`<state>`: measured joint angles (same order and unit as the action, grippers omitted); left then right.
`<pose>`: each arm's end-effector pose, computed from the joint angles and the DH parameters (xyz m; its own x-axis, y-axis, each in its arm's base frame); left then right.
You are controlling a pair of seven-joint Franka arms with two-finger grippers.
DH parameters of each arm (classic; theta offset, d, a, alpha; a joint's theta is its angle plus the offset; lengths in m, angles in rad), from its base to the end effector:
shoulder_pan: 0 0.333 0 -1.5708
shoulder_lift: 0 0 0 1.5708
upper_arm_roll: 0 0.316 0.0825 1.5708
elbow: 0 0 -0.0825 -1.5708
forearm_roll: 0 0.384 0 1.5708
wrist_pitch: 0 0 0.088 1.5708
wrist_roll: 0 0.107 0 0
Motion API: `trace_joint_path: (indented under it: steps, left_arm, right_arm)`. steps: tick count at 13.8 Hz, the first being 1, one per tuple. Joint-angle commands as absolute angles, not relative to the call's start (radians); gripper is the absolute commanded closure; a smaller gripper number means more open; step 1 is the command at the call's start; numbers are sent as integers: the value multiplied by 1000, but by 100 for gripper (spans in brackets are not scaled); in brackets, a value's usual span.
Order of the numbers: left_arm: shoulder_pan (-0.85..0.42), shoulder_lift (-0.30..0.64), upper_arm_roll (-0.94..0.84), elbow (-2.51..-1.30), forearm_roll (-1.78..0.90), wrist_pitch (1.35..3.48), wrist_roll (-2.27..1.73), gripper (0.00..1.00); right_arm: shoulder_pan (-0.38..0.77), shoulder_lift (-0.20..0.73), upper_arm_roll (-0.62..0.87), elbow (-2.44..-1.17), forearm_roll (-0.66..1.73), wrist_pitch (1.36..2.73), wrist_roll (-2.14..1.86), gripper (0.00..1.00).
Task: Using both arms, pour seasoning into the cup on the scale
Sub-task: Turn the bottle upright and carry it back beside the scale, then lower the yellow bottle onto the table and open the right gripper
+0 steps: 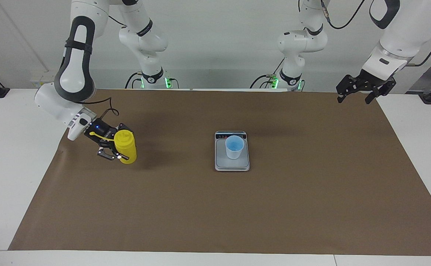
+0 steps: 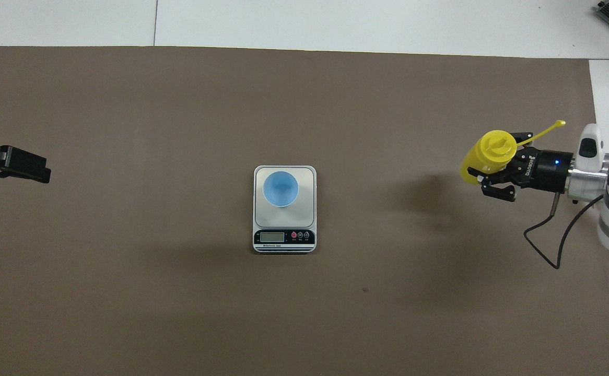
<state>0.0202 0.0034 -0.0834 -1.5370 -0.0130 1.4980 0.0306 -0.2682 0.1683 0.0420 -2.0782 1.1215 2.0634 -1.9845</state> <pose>0.5471 -0.0360 0.6322 0.9946 -0.0946 -0.0419 -0.0940 -0.9955 0.0146 0.5672 -0.0824 0.3573 0.3096 0.5067 0.8047 0.9004 -0.4283 -0.0767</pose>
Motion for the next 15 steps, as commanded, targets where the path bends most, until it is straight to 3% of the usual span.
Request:
trace_joint_path:
  steps: [1,8,15]
  left_arm:
    - [31,-25,-87,-1566,2,1494,44,0]
    - [31,-25,-87,-1566,2,1494,44,0]
    - [31,-25,-87,-1566,2,1494,44,0]
  right_arm:
    - [-310,127,55,-2155,1219,2025,-2078,100]
    - [-393,235,55,-2160,1273,1916,-2215,100]
    - [-416,238,54,-2241,1339,1893,-2227,100]
